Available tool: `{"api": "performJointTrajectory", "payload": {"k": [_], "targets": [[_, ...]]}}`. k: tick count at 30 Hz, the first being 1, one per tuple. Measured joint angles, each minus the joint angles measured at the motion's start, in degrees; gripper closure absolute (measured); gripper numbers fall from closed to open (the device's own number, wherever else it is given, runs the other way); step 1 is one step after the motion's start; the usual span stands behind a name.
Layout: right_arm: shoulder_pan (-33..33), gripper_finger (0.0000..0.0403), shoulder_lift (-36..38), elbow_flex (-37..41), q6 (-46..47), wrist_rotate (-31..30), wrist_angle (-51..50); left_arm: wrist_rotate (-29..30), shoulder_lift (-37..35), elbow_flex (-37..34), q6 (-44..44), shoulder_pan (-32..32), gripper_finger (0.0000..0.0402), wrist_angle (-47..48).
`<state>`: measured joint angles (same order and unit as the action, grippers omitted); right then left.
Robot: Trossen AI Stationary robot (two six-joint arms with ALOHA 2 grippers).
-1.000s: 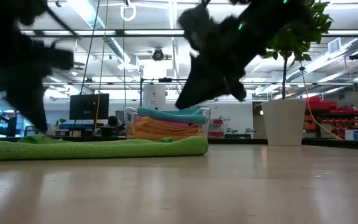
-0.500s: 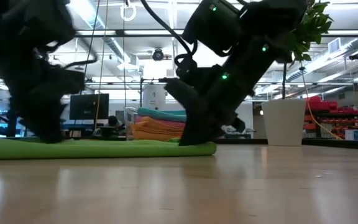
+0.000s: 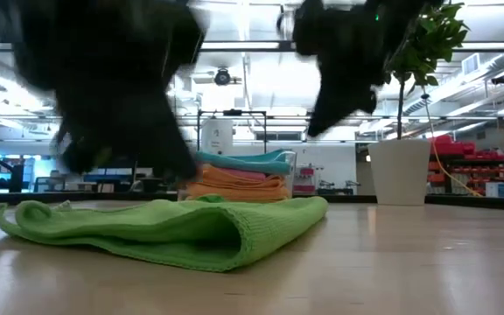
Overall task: Fold microfiber towels
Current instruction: Fold the green microfiber towel
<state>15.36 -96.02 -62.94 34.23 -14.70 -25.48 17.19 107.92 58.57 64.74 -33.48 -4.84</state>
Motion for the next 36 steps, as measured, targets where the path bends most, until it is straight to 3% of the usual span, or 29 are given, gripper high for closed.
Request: {"api": "performJointTrajectory", "payload": {"k": [3, 8, 10, 13, 19, 23, 28, 31, 36], "targets": [[4.92, 0.0400, 1.75, 0.44, 5.59, 0.14, 3.52, 1.18, 1.39, 10.80, -9.99, 0.04, 0.0396, 9.19], [13.80, 0.0400, -5.51, 1.70, 14.59, -4.10, 17.91, 5.29, -0.08, 24.94, -25.18, 1.14, 0.0395, 38.61], [15.47, 0.0400, -9.66, 1.57, 15.86, -5.65, 26.64, 5.49, -0.48, 25.36, -29.38, 0.77, 0.0397, 42.75], [15.70, 0.0400, -16.30, -0.09, 17.36, -5.79, 35.83, 2.58, -2.14, 18.04, -31.98, -0.24, 0.0396, 44.59], [16.27, 0.0400, -24.81, -5.91, 20.92, -7.43, 35.94, -7.31, -4.61, 0.48, -31.65, 0.35, 0.0397, 23.55], [16.28, 0.0400, -28.90, -8.64, 22.17, -5.20, 35.00, -8.28, -5.20, -4.04, -27.43, 0.98, 0.0398, 21.29], [17.25, 0.0400, -28.14, -9.10, 24.23, -0.12, 30.09, -10.76, -5.00, -3.47, -22.78, 0.55, 0.0396, 19.35], [18.46, 0.0400, -24.97, -8.74, 22.77, 2.36, 22.40, -11.46, -4.55, -1.11, -21.87, -0.73, 0.0398, 12.72], [18.74, 0.0400, -16.97, -8.41, 19.35, 5.30, 0.08, -11.51, -3.87, 2.63, -23.98, -0.48, 0.0393, 1.54]]}}
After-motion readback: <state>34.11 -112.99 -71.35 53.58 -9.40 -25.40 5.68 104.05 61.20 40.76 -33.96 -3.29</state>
